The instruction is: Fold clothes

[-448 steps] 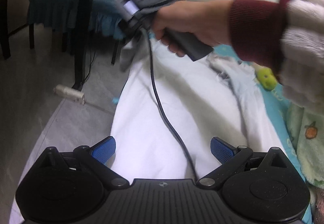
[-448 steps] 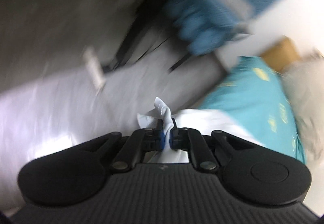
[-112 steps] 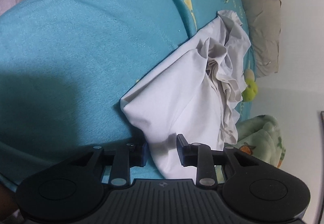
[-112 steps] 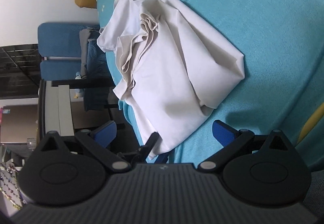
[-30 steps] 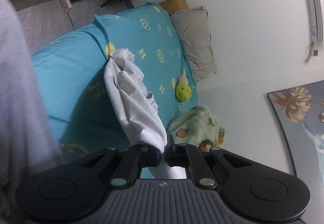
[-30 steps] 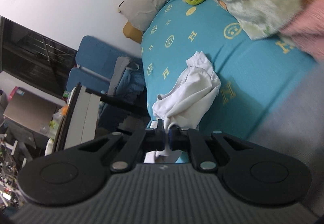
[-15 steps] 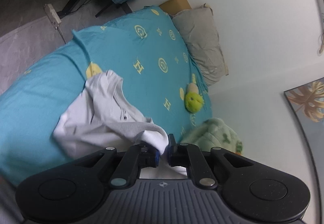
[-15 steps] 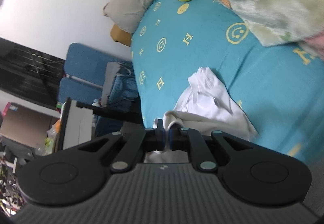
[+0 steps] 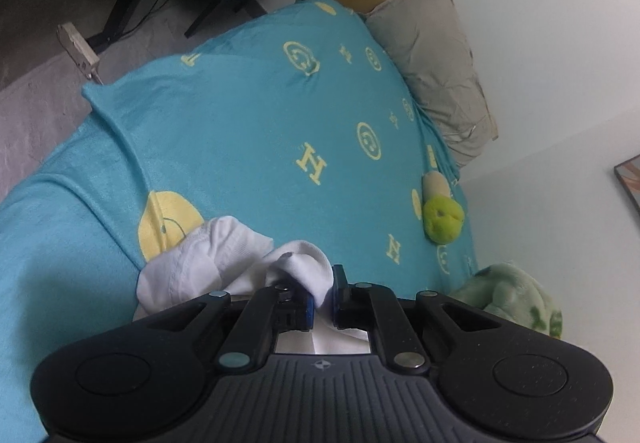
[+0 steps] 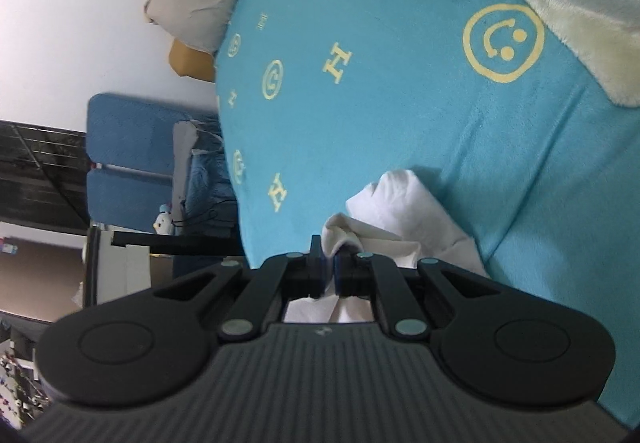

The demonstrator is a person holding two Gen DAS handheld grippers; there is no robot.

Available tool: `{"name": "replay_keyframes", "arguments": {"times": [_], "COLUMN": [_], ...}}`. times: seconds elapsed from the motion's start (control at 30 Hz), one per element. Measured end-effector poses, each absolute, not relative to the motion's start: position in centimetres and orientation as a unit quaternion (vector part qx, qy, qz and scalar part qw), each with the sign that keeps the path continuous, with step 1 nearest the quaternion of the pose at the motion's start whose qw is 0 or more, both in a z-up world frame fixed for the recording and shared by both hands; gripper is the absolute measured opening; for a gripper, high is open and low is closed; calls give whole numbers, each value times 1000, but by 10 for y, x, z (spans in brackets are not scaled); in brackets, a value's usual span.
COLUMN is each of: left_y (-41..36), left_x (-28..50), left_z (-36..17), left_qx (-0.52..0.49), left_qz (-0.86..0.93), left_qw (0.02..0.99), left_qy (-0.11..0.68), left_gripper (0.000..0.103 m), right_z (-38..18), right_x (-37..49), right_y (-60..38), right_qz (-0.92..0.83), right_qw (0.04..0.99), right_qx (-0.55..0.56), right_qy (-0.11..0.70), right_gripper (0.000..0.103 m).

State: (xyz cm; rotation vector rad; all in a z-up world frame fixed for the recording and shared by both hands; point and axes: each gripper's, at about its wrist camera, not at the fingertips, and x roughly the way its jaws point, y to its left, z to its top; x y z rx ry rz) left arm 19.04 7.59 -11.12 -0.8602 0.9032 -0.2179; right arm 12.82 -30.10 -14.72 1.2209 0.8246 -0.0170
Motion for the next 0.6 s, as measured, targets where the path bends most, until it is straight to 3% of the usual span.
{"name": "replay_keyframes", "arguments": {"times": [0.37, 0.47, 0.5, 0.53, 0.57, 0.6], "left_y": [53, 44, 41, 38, 34, 31], "left_x": [218, 212, 209, 205, 201, 196], "left_z": [-134, -124, -120, -116, -112, -107], "left_qx": [-299, -265, -254, -242, -229, -216], "left_qz": [-119, -132, -138, -143, -147, -151], "left_qw": [846, 862, 867, 873, 880, 888], "left_qy": [425, 412, 406, 399, 389, 378], "left_gripper": [10, 20, 28, 31, 33, 43], "right_z": [-179, -173, -170, -164, -156, -146], "right_x": [154, 150, 148, 145, 141, 137], "right_y": [-298, -297, -297, -295, -292, -289], "right_qz": [-19, -15, -13, -3, 9, 20], "right_qw": [752, 759, 762, 774, 788, 804], "right_qx": [518, 517, 518, 513, 507, 498], "right_qy": [407, 394, 388, 370, 350, 324], "right_gripper": [9, 12, 21, 45, 63, 94]}}
